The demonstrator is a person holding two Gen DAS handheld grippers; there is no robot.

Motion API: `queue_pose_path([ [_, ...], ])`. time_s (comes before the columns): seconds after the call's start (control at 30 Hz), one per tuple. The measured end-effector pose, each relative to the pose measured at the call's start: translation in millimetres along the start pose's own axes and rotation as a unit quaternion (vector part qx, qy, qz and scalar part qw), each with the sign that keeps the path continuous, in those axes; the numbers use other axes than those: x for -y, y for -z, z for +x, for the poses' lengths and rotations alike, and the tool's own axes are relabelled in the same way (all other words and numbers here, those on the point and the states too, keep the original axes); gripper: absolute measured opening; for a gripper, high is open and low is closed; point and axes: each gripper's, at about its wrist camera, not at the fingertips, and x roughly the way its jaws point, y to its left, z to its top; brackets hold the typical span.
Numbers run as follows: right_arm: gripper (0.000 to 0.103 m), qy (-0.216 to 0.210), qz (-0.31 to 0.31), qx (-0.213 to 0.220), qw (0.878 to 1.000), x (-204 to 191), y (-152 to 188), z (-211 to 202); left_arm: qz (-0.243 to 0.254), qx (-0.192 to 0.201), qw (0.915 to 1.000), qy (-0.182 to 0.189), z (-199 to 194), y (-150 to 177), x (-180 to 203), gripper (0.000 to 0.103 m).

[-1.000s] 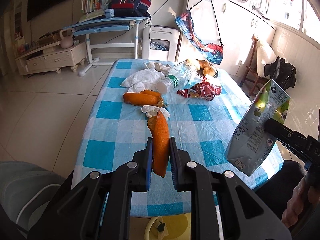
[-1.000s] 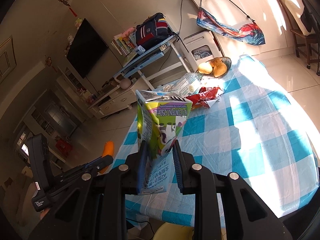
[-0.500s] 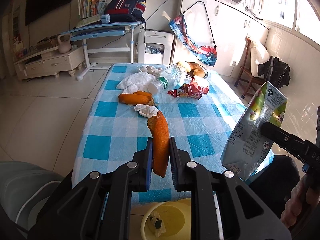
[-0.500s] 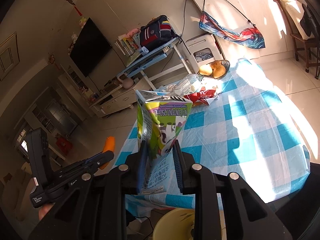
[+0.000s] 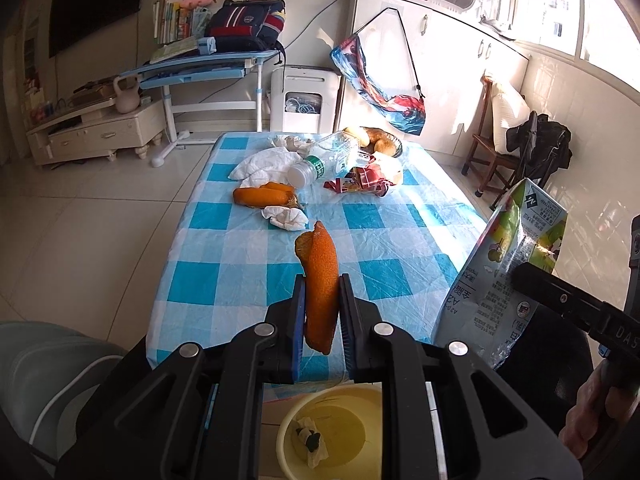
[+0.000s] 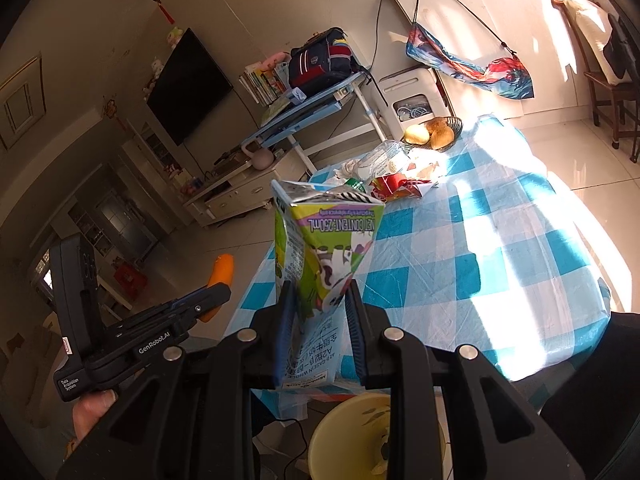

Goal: Collect trash
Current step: 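Carry the juice carton and orange toy toward the yellow basin with both grippers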

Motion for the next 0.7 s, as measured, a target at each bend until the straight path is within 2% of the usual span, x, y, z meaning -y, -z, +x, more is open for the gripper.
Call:
queue_pose_path([
  [0.7, 0.027, 0.003, -0.020, -0.013, 1.000, -16, 22, -20, 0.009, 0.015, 0.9998, 0.007, -39, 20, 9, 0.016],
])
